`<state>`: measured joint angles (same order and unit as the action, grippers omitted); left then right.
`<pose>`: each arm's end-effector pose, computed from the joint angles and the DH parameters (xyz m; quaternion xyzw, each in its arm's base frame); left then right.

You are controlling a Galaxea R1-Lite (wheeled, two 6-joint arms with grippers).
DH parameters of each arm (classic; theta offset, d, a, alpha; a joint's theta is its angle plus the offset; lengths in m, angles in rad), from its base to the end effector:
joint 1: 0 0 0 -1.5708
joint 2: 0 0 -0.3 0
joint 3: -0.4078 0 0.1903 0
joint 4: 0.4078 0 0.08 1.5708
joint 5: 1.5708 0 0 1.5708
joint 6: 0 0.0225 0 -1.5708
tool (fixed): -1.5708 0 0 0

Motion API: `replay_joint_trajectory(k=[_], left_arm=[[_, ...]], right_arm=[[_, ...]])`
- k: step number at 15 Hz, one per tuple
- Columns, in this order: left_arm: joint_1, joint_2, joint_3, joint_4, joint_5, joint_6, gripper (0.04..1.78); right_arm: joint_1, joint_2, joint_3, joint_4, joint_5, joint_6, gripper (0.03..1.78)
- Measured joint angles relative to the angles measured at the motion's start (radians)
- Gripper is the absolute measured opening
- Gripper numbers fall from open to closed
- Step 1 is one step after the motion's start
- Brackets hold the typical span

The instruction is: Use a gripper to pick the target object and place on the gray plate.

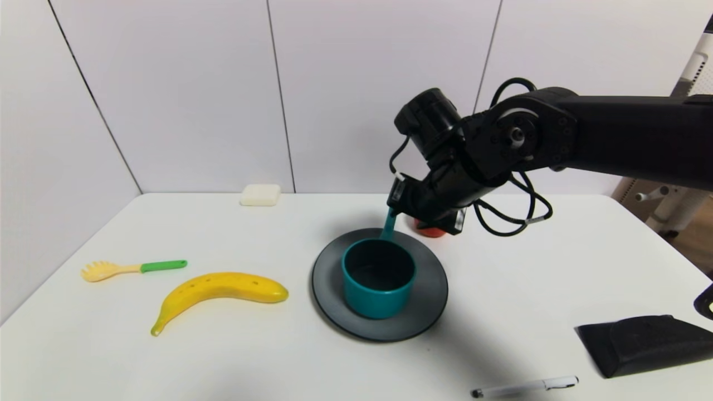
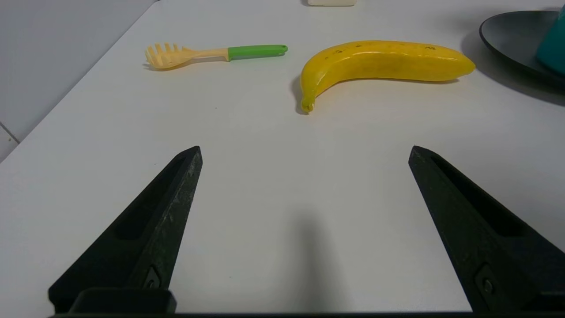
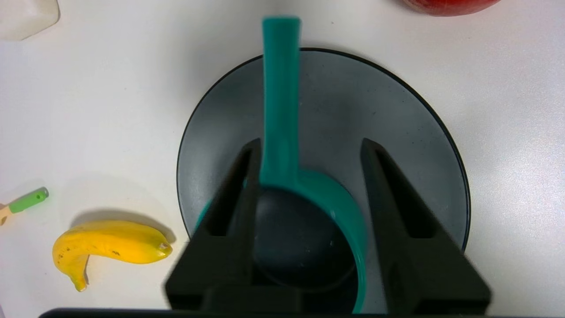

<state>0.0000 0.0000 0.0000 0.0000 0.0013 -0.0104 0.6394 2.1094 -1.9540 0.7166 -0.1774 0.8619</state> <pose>-0.0228 0.0000 0.0755 -0.0052 0.0000 0.0007 1.0000 0.3264 0.2378 0.2268 0.2162 0.4388 0.0266 0.8718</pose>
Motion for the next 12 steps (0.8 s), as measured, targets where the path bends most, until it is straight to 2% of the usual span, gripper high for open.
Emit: replay_joint_trajectory(k=[3, 6, 10, 12], left_arm=[[0.000, 0.000, 0.000, 0.000, 0.000, 0.000, 1.69], [0.000, 0.000, 0.000, 0.000, 0.000, 0.000, 1.69], [0.000, 0.000, 0.000, 0.000, 0.000, 0.000, 1.69], [0.000, 0.000, 0.000, 0.000, 0.000, 0.000, 1.69]], right_arm=[[-0.001, -0.004, 0.000, 0.001, 0.000, 0.000, 1.12], [-0.013, -0.057, 0.007, 0.022, 0.003, 0.002, 1.31], [-0.073, -0.266, 0.080, 0.113, 0.018, -0.004, 1.46], [-0.109, -0.421, 0.173, 0.129, 0.022, -0.039, 1.52]])
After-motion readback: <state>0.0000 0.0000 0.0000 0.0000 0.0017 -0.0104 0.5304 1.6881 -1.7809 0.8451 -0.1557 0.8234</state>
